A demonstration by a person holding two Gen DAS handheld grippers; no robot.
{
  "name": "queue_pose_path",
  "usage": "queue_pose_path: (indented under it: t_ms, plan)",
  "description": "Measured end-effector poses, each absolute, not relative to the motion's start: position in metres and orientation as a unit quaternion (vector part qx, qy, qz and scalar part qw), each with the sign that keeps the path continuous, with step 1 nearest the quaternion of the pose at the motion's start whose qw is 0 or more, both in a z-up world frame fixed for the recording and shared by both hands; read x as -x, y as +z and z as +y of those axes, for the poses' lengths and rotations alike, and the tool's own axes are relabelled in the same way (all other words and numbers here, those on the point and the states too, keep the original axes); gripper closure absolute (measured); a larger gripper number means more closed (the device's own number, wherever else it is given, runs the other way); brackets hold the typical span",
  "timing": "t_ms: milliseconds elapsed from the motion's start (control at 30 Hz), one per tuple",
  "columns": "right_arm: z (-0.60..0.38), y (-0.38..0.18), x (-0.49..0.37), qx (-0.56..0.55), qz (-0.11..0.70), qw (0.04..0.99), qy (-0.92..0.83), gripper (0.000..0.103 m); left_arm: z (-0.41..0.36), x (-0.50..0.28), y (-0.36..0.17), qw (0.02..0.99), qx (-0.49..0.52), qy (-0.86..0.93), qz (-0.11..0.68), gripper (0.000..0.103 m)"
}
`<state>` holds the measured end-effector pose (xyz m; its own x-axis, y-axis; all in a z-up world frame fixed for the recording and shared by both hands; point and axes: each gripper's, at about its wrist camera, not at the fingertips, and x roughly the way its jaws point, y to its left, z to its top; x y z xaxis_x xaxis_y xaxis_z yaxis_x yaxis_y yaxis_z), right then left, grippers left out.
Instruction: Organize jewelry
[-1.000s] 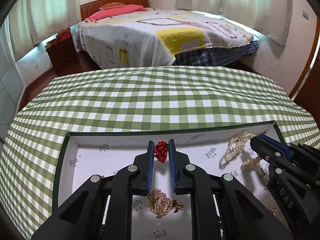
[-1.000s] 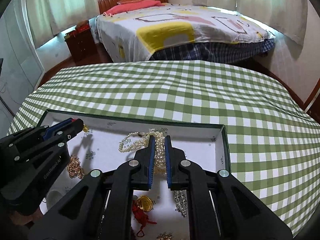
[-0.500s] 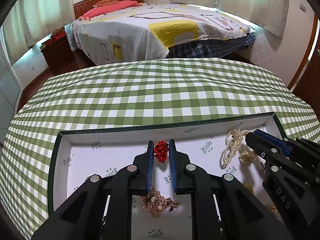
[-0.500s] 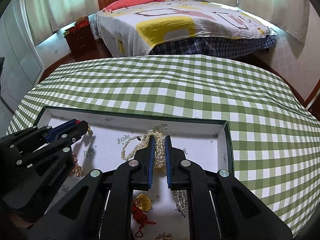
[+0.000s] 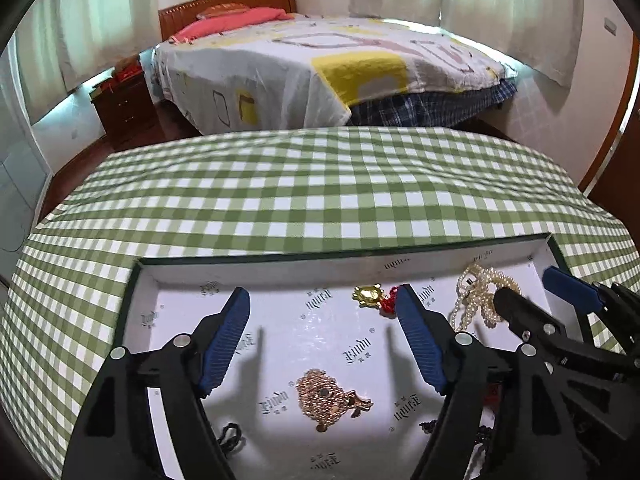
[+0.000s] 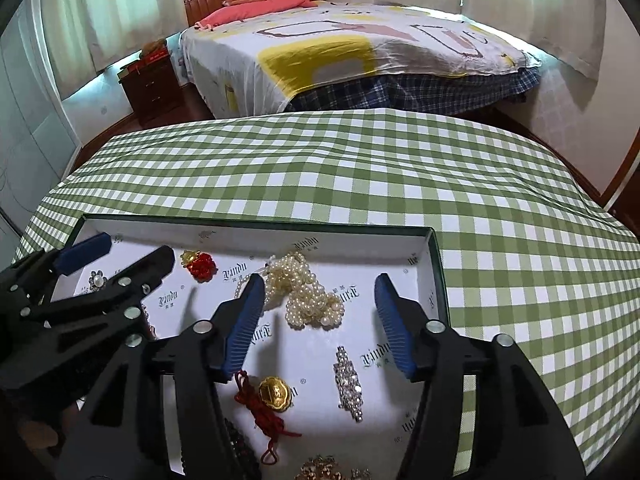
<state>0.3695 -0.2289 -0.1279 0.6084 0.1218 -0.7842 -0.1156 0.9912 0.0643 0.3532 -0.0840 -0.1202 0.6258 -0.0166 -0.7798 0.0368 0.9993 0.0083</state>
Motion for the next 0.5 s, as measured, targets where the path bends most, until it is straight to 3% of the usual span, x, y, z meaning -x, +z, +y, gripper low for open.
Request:
queue_pose_path:
  t_ms: [500]
  plan:
    - [-0.226, -0.097, -0.299, 0.006, 0.395, 0.917, 0.054, 0.026, -0.061, -0.276, -0.091, 0.922, 0.008, -0.035, 0.385, 0.026]
